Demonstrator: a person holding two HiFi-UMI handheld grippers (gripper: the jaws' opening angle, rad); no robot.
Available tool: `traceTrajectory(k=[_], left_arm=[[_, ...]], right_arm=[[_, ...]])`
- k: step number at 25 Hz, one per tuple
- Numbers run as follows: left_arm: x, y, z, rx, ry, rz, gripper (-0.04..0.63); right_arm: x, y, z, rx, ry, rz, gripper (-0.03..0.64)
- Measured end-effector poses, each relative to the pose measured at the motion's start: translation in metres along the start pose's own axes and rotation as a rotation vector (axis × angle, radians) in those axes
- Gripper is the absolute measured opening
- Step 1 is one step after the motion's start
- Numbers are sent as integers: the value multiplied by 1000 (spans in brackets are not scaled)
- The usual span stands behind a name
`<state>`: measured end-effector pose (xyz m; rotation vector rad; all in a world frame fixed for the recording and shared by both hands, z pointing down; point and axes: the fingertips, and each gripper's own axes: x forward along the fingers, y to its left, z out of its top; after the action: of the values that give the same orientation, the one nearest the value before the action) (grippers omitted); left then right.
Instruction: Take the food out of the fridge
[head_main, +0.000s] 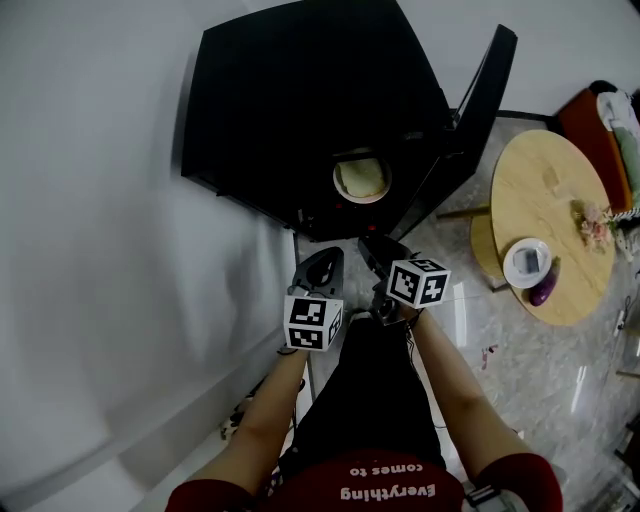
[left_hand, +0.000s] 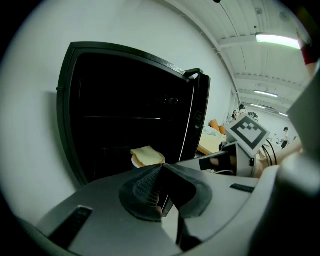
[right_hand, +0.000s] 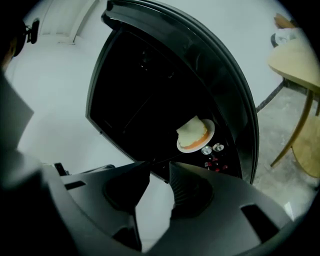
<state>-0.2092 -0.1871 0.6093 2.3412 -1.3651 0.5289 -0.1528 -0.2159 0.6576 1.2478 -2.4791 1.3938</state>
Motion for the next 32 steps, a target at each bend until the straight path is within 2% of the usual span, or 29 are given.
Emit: traceTrajectory(k=[4,11,16,21,25,32], left_arm=[[19,4,-13,-6,12,-23,8],[45,13,-37,-36,59,5,8],[59,11,-57,-54,114,-9,9],[71,8,-81,-15,191,-15,8],[76,11,-94,-27,218,-8,9],[71,14,-108,-33,236,-7,8]], right_arm=[[16,-20,0,77,-11,-24,110],[44,-68,6,304,-89,-90,127],[57,-99,1,426,-109,-138,135],[66,-110,3,507,-132,-139,135],[77,-112,14,527,-155,-124,135],[82,-130,15,624,-196,-151,135]])
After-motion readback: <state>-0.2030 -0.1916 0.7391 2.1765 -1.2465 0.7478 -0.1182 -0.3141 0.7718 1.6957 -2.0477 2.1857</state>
